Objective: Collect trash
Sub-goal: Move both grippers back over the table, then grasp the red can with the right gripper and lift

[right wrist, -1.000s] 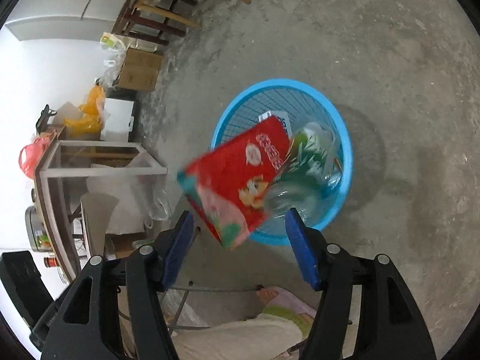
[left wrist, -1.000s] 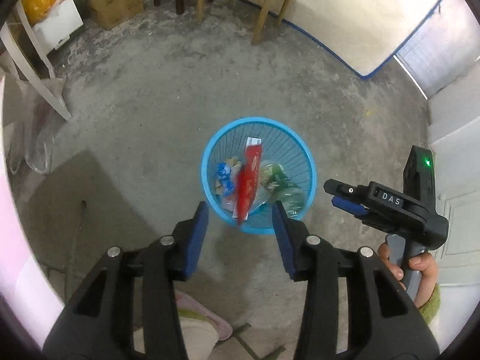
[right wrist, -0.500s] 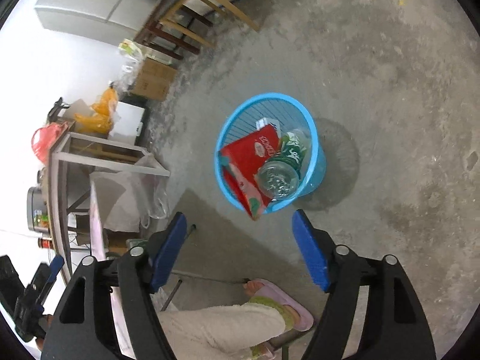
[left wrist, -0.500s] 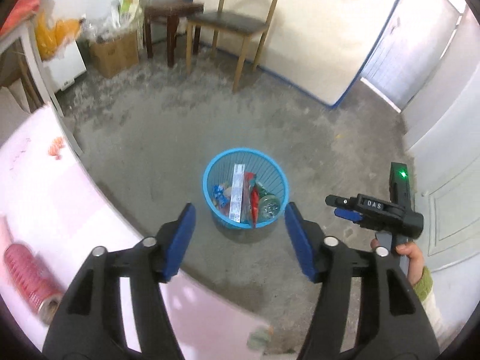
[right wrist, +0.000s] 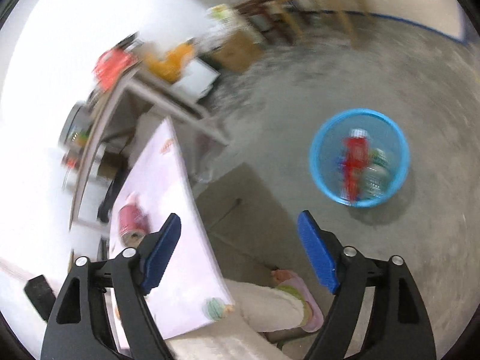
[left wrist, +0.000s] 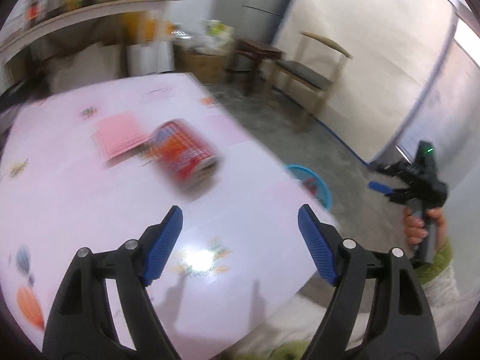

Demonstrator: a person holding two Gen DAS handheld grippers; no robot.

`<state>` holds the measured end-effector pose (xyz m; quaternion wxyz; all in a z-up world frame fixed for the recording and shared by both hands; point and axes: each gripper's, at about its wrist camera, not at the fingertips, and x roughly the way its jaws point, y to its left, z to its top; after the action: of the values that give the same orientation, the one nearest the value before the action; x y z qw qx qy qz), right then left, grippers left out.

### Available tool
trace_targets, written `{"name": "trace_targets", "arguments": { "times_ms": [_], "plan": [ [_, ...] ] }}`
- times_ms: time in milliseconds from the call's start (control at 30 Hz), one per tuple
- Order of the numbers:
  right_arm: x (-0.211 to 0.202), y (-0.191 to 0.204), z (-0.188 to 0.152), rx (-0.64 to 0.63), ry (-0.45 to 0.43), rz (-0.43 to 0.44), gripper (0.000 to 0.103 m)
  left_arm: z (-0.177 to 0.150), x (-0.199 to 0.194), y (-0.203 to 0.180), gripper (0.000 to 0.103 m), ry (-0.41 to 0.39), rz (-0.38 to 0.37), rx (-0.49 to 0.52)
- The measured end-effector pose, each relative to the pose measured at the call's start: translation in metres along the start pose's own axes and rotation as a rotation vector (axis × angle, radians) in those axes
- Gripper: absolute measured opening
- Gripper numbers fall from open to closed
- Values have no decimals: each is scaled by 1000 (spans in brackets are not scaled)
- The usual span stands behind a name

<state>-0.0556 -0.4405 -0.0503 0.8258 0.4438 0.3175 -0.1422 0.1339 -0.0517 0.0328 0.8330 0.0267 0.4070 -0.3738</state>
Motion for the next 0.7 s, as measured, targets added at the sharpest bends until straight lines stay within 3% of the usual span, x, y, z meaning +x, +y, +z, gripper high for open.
{"name": "trace_targets", "arguments": {
  "times_ms": [233,367,533,700],
  "plan": [
    [58,129,-11,-257,161,141,80,-39,-15,65,75,-34,58,-227],
    [102,189,-28,-402,274,152,80,-48,-15,80,75,-42,71,-259],
    [156,248,-38,-563,335,54,80,-53,-8,90,75,-45,65,-299],
    [193,269,-58,-670,340,-62,80,-59,-8,104,75,-45,72,-332]
  ]
}}
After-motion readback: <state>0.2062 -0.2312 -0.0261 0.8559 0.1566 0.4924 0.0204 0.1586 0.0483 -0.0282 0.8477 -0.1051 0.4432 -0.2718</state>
